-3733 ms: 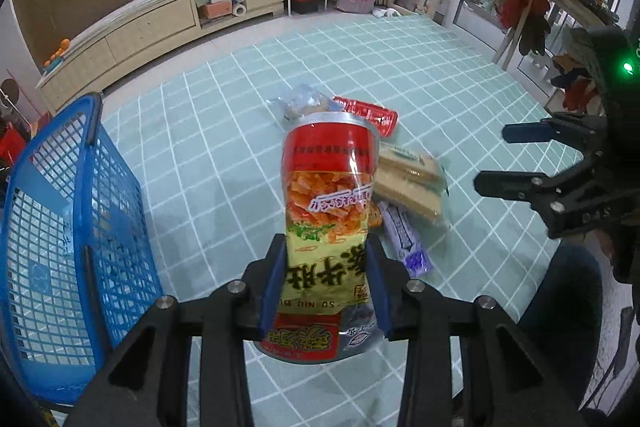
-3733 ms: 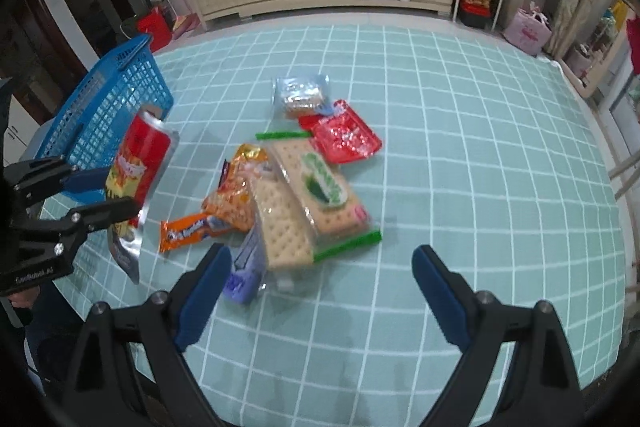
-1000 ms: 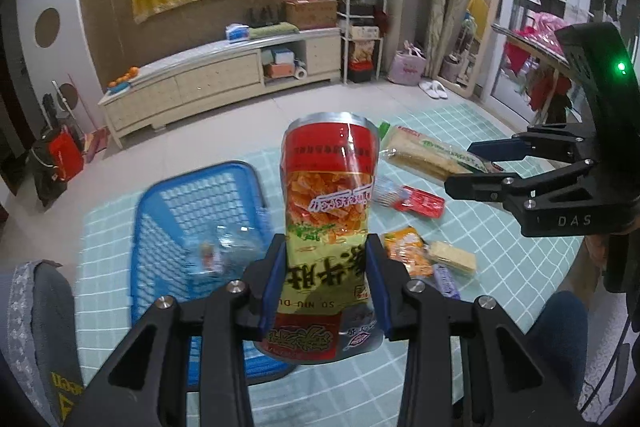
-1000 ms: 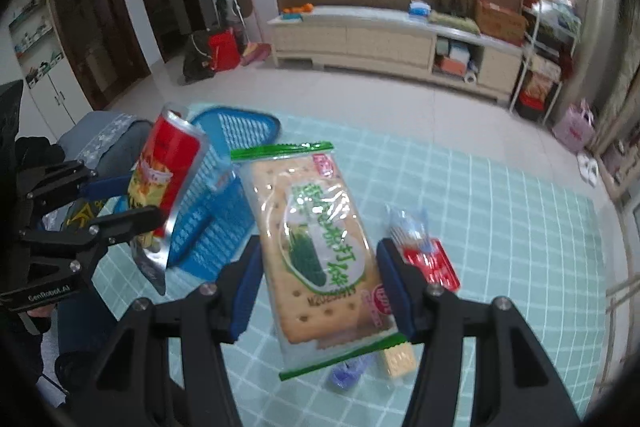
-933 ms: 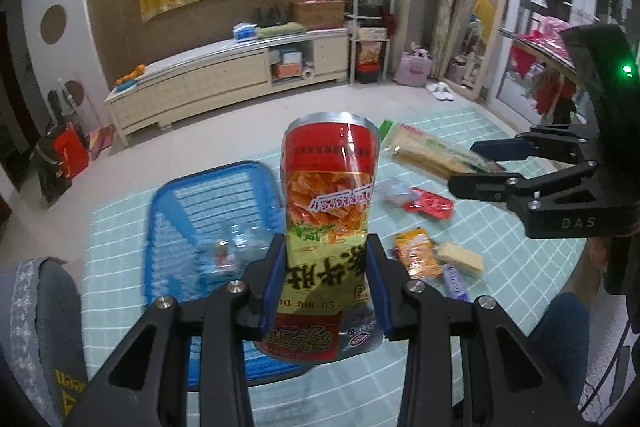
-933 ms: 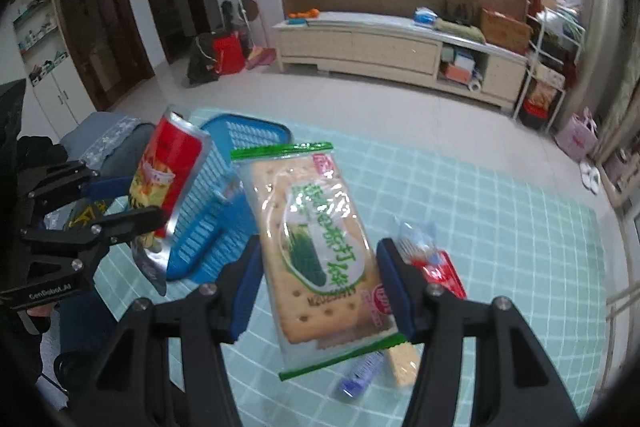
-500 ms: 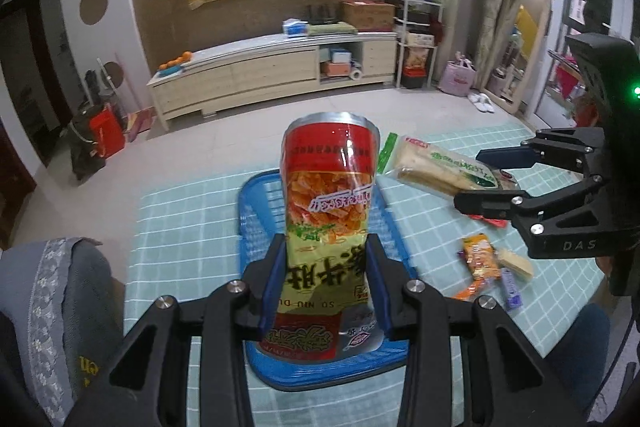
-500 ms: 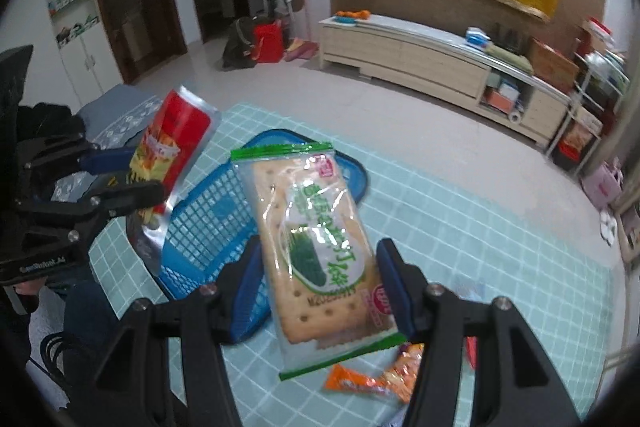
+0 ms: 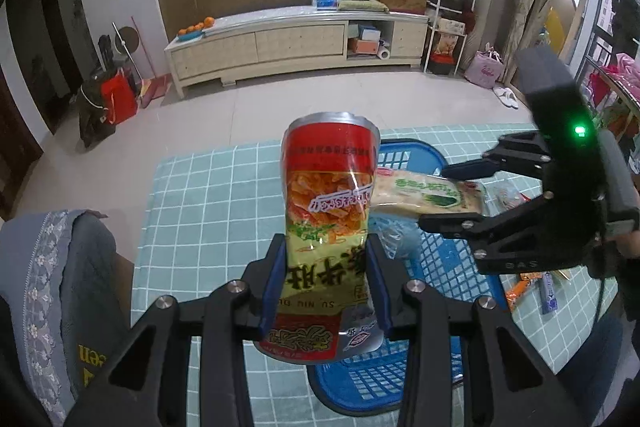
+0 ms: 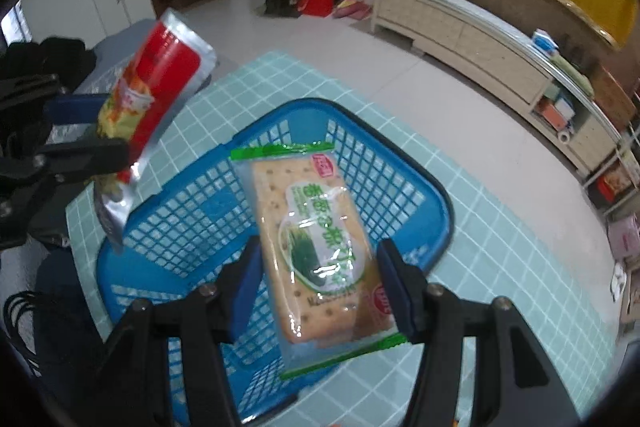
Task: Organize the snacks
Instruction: 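Carry both snacks over the basket and open the right gripper to drop the cracker pack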
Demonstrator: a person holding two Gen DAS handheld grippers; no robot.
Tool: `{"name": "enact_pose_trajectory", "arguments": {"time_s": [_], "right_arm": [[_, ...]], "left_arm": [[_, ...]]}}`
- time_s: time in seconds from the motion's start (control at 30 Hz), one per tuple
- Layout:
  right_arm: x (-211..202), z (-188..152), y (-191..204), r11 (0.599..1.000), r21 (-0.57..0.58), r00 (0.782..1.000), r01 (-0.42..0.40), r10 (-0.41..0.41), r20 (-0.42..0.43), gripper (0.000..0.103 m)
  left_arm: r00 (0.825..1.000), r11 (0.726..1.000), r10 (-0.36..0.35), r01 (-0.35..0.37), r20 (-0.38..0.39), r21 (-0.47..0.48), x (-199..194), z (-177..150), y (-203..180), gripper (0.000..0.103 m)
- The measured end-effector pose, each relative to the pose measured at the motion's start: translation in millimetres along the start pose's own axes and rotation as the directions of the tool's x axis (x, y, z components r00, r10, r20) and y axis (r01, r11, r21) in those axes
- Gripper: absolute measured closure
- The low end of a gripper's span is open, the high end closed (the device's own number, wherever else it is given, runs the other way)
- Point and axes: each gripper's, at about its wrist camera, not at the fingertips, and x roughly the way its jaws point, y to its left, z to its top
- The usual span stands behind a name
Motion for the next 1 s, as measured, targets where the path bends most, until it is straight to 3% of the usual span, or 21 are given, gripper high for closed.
{"name": "enact_pose_trajectory", "arguments": {"time_s": [0.13,0.2,0.37,0.4,0.5,0.73,0.8,1.0], "right_arm": [[22.8,9.8,1.4,0.997,-0.076,0.999,-0.013,0.011,-0.036,0.042],[29.8,13.3,2.2,0.994,-0.107,0.999,-0.023,0.019,-0.039,0.042],[44.4,14.9,-0.3,0.985,-0.169,0.998,0.044,-0.050,-0.034,0.038],[44.2,14.8,-2.2,0.985,-0.164,0.998,0.045,-0.050,-0.029,0.035],[31.7,8.0,-5.6,0.987,-0.153,0.998,0.047,-0.042,0.036,0.010],[-3.7,-13.6,-16.1,0.997,-0.005,0.995,0.081,-0.081,0.062,0.008],[-12.7,-23.8,-22.8,0.989,0.086,0.992,0.122,-0.125,0.024,0.008],[-30.0,-42.9,-28.4,0.960,0.179,0.976,0.216,-0.213,-0.035,0.008]], "left_arm": [[1.000,1.000,-0.028,0.028,-0.015,-0.001,11.6,2.9,-0.4,0.067],[0.997,0.997,-0.079,0.079,-0.024,-0.013,17.5,4.9,0.4,0.066],[0.997,0.998,-0.059,0.059,-0.048,-0.012,27.7,4.9,-2.6,0.066],[0.997,0.998,-0.055,0.054,-0.051,-0.015,28.9,4.8,-1.9,0.066],[0.995,0.996,-0.091,0.090,-0.045,-0.021,24.7,4.2,-2.7,0.066],[0.995,0.996,-0.085,0.084,-0.055,-0.017,19.9,2.7,-13.1,0.066],[0.995,0.996,-0.093,0.093,-0.047,-0.010,16.8,2.5,-17.2,0.066],[0.995,0.996,-0.089,0.090,-0.054,0.017,20.1,2.0,-24.5,0.067]]}}
